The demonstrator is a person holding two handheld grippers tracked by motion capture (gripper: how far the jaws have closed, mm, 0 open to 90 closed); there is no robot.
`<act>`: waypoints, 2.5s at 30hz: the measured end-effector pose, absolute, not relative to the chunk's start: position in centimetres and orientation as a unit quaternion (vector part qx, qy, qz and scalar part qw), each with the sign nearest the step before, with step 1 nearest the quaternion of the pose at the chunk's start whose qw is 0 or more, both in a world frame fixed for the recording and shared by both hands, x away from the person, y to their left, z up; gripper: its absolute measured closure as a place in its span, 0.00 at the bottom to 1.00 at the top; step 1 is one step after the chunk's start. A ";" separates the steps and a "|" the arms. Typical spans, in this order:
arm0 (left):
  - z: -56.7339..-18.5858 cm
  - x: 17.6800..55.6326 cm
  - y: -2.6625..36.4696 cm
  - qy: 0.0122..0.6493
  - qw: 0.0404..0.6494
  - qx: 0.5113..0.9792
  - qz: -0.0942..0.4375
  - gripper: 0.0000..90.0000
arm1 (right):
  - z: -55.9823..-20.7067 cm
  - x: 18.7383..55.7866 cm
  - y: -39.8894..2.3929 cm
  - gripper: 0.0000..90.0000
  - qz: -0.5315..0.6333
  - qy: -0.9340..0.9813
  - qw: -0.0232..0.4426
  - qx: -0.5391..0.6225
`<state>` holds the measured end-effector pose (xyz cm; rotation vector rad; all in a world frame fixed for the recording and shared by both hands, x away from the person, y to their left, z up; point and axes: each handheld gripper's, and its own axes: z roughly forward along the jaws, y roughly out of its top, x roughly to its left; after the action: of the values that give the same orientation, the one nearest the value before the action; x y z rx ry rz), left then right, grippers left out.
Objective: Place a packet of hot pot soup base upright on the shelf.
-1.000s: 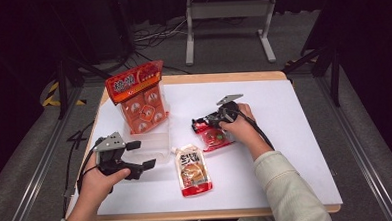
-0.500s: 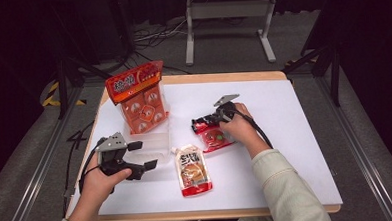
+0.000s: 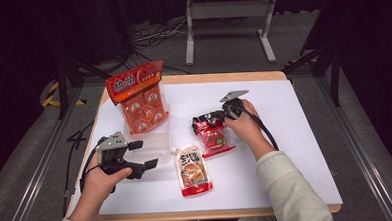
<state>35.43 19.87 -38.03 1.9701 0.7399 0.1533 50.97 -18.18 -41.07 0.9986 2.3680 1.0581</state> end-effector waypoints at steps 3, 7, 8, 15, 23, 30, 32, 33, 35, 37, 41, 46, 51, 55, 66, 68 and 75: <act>-37.9 35.5 19.7 0.300 0.499 0.810 0.066 0.13 | -39.8 50.2 -19.0 1.00 0.401 0.827 0.171 0.354; -37.8 35.4 19.4 0.298 0.507 0.806 0.066 0.13 | -38.4 48.6 -20.0 1.00 0.418 0.822 0.175 0.345; -37.7 35.4 19.4 0.293 0.508 0.808 0.065 0.13 | -38.1 48.0 -20.3 1.00 0.424 0.820 0.177 0.340; -37.8 35.5 18.9 0.284 0.514 0.806 0.074 0.11 | -36.5 45.0 -22.1 1.00 0.483 0.797 0.159 0.326; -38.0 35.5 18.9 0.285 0.509 0.809 0.072 0.11 | -35.1 41.4 -22.7 1.00 0.533 0.782 0.162 0.280; -38.1 35.5 18.4 0.280 0.506 0.812 0.075 0.12 | -33.6 39.2 -22.3 1.00 0.548 0.782 0.163 0.249; -38.1 35.5 18.2 0.276 0.508 0.813 0.076 0.12 | -33.2 38.8 -22.3 1.00 0.551 0.781 0.168 0.243; -38.0 35.5 18.2 0.275 0.510 0.811 0.077 0.12 | -33.1 38.7 -22.3 1.00 0.554 0.779 0.167 0.242; -38.0 35.4 18.1 0.276 0.511 0.810 0.076 0.12 | -32.9 38.5 -22.4 1.00 0.558 0.777 0.166 0.239; -37.9 35.4 18.0 0.271 0.514 0.810 0.081 0.12 | -32.7 38.3 -22.5 1.00 0.563 0.775 0.164 0.236; -37.8 35.5 17.9 0.269 0.521 0.807 0.075 0.12 | -32.2 37.8 -22.4 1.00 0.575 0.771 0.159 0.223; -37.4 35.5 17.3 0.256 0.534 0.802 0.077 0.12 | -31.6 37.0 -21.8 1.00 0.585 0.772 0.147 0.202; -37.0 35.5 16.7 0.254 0.541 0.798 0.073 0.12 | -31.1 36.4 -21.4 1.00 0.593 0.769 0.148 0.186; -36.8 35.5 16.1 0.247 0.549 0.796 0.072 0.13 | -31.2 36.3 -21.4 1.00 0.604 0.763 0.141 0.179; -36.5 35.5 14.6 0.231 0.559 0.793 0.071 0.15 | -31.0 35.3 -20.0 1.00 0.608 0.769 0.129 0.150; -36.5 35.5 14.3 0.230 0.564 0.791 0.063 0.15 | -30.9 35.0 -19.6 1.00 0.610 0.769 0.125 0.144; -36.6 35.7 13.3 0.225 0.561 0.795 0.058 0.16 | -31.0 34.4 -18.6 1.00 0.616 0.768 0.120 0.129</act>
<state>35.70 13.31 -36.60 1.8732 0.5296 0.1366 34.43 -18.64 -30.95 0.3770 2.2438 1.8011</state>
